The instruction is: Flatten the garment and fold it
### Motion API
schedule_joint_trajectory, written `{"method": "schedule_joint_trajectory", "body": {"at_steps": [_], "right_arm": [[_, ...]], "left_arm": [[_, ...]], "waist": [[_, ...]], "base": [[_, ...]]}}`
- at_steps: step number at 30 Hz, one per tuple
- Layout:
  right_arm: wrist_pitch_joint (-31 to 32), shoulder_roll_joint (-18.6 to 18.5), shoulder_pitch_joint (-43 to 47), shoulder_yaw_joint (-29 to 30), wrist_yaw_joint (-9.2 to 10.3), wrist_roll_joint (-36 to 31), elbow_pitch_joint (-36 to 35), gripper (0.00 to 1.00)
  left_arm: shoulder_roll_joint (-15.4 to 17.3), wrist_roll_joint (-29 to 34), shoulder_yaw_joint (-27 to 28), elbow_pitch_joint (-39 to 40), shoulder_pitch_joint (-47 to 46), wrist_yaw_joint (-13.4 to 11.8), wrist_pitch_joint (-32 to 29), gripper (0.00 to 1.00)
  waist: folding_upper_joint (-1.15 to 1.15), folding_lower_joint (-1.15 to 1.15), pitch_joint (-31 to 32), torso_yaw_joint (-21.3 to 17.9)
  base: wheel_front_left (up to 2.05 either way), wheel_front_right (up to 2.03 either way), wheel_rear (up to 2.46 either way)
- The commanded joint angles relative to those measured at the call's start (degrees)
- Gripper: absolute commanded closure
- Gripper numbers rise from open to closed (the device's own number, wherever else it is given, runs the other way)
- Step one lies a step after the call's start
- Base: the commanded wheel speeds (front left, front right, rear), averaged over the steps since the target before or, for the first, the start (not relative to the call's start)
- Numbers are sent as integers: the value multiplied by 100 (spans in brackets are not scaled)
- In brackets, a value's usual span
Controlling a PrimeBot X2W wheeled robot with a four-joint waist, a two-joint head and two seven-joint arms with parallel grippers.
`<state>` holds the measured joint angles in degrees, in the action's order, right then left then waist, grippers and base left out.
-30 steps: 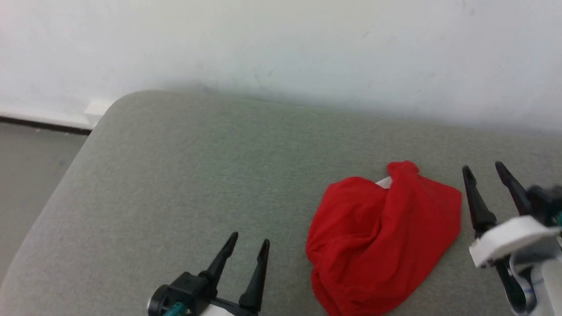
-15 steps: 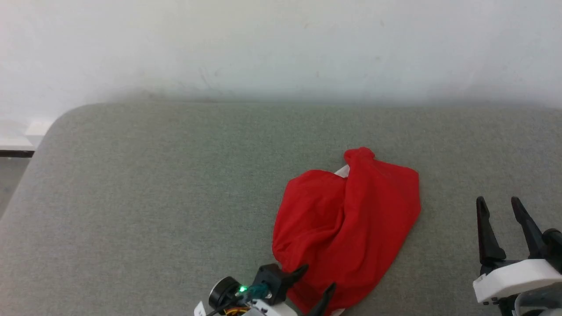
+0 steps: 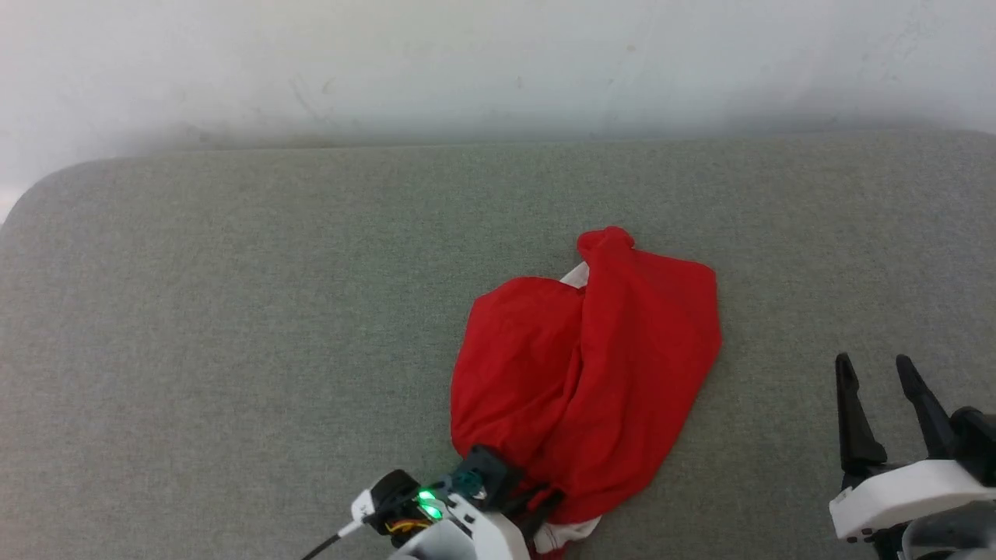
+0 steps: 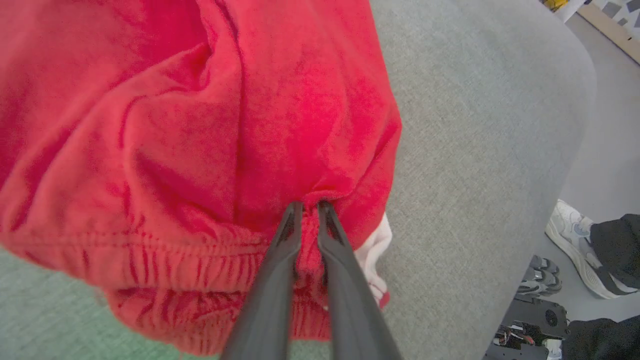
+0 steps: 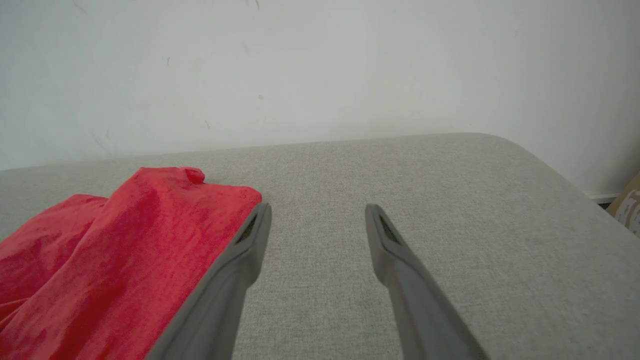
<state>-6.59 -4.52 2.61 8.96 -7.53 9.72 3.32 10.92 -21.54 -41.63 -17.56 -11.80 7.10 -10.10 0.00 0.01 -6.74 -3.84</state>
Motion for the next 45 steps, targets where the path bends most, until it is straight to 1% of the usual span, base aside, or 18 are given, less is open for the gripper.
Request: {"method": "schedule_joint_trajectory", "body": {"at_steps": [1,6,7,12,14,16,18,20,21,22,23,26,28,31,34,36,41,45], "right_arm": [[-10,26,7,-6,4,-11,37,0],[56,9,85,2,4,-61,146,0],[56,9,85,2,4,-61,146,0],[261,1,247,-80,4,-61,235,0],[380,-11,304,-152,4,-52,253,0],[480,-16,347,-205,4,-33,257,0],[584,-25,375,-270,4,-13,244,0],[670,-45,378,-326,4,4,221,0],[705,-55,372,-345,4,16,209,0],[730,-68,359,-362,4,21,192,0],[749,-77,342,-384,4,30,177,0],[813,-113,274,-523,4,71,104,0],[858,-150,201,-593,4,139,28,0],[1038,-275,35,-697,4,219,-50,0],[1466,-533,-230,-933,4,309,-7,0],[1876,-709,-454,-1055,4,410,135,0],[2940,-1143,-1042,-1384,4,700,720,0],[3507,-1351,-1469,-1680,4,926,1177,0]], "left_arm": [[42,-68,92,45,21,-9,141,100],[124,-299,635,390,209,-347,807,100],[124,-299,635,390,209,-347,807,100],[318,-644,1360,728,583,-806,1287,100],[450,-762,1608,730,778,-978,1325,100],[533,-905,1782,662,965,-1093,1280,100],[636,-941,1825,540,1096,-1143,1189,100],[680,-965,1802,399,1154,-1124,1114,100],[685,-962,1771,336,1157,-1099,1099,83],[672,-958,1753,284,1142,-1081,1125,48],[653,-934,1744,239,1115,-1084,1186,0],[559,-844,1741,139,1010,-1101,1524,0],[498,-738,1758,107,927,-1135,1882,0],[444,-540,1761,105,838,-1155,2301,0],[371,-370,1821,221,831,-1145,2470,0],[314,-268,1863,313,871,-1121,2499,0],[125,-61,2001,549,1060,-1021,2507,0],[-25,38,2081,540,1150,-926,2509,0]], "waist": [[0,-1,81,57],[0,-1,364,244],[0,-1,364,244],[0,-1,619,479],[0,-1,669,551],[0,-1,708,624],[0,-1,713,685],[0,-1,694,739],[0,-1,676,766],[0,-1,653,794],[0,-1,633,821],[0,-1,580,917],[0,-1,560,1008],[0,-1,544,1144],[0,-1,526,1294],[0,-1,508,1401],[0,-1,468,1649],[0,-1,411,1783]], "base": [[0,0,0],[0,0,0],[0,0,0],[0,0,0],[0,0,0],[0,0,0],[0,0,0],[0,0,0],[0,0,0],[0,0,0],[0,0,0],[0,0,0],[0,0,0],[0,0,0],[0,0,0],[0,0,0],[0,0,0],[0,0,0]]}}
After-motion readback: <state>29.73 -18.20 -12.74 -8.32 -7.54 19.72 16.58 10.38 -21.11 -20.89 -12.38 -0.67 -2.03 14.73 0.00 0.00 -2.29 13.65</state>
